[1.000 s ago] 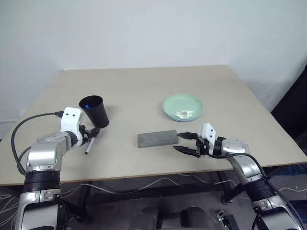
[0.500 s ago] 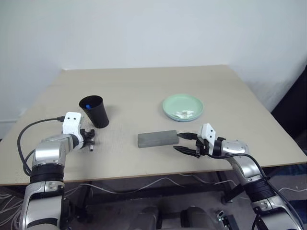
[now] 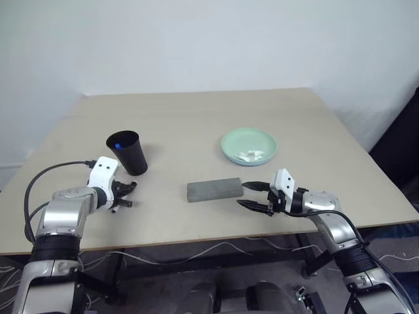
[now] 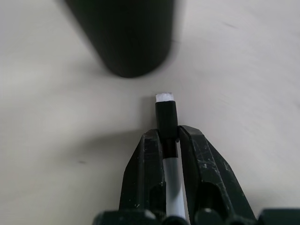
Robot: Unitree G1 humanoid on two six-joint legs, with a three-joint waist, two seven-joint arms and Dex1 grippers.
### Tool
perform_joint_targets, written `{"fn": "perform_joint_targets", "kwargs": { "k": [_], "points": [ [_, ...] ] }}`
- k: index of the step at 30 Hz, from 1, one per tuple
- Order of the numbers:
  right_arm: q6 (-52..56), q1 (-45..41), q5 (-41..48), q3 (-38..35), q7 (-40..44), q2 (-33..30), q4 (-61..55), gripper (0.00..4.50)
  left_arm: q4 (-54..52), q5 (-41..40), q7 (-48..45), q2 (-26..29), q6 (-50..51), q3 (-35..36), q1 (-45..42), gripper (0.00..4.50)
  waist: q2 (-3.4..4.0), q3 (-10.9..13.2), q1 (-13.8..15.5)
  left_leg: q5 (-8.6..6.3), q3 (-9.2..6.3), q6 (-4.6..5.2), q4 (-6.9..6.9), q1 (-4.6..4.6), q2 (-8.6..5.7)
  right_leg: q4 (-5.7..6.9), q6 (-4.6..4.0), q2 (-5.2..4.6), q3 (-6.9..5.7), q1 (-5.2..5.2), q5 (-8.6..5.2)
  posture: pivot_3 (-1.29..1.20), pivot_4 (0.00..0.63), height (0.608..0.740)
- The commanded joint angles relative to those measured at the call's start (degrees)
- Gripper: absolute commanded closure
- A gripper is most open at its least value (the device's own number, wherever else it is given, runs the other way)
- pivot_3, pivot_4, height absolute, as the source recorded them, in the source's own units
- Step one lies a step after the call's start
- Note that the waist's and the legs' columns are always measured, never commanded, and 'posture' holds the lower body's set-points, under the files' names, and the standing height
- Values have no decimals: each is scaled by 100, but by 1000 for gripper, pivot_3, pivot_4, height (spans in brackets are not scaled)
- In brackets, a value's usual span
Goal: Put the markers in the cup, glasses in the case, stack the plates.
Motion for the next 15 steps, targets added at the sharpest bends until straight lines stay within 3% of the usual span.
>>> {"fn": "perform_joint_targets", "kwargs": {
  "k": [1, 6, 15],
  "points": [
    [-107, -122, 23, -36, 39, 10, -101, 1782, -834, -174, -221, -126, -747, 41, -7, 4414, 1, 1, 30, 0, -1, 0, -1, -6, 0, 0, 0, -4, -4, -3, 0, 0, 0, 737],
    [-122, -171, 7, -24, 58, 18, -54, 1782, -675, -267, 266, -783, -2086, 464, -591, 4414, -2, 0, 141, 0, 8, 0, -3, -15, -1, 3, 0, -24, -20, -6, 0, 0, 0, 737],
    [-144, -207, -20, -45, 53, 26, -5, 1782, 1094, 146, 1458, -1382, -4534, 721, -2222, 4414, -6, -3, 171, 1, 19, -1, -3, 6, -9, 0, 5, -23, -18, 0, 2, 0, 0, 737]
  ]
}}
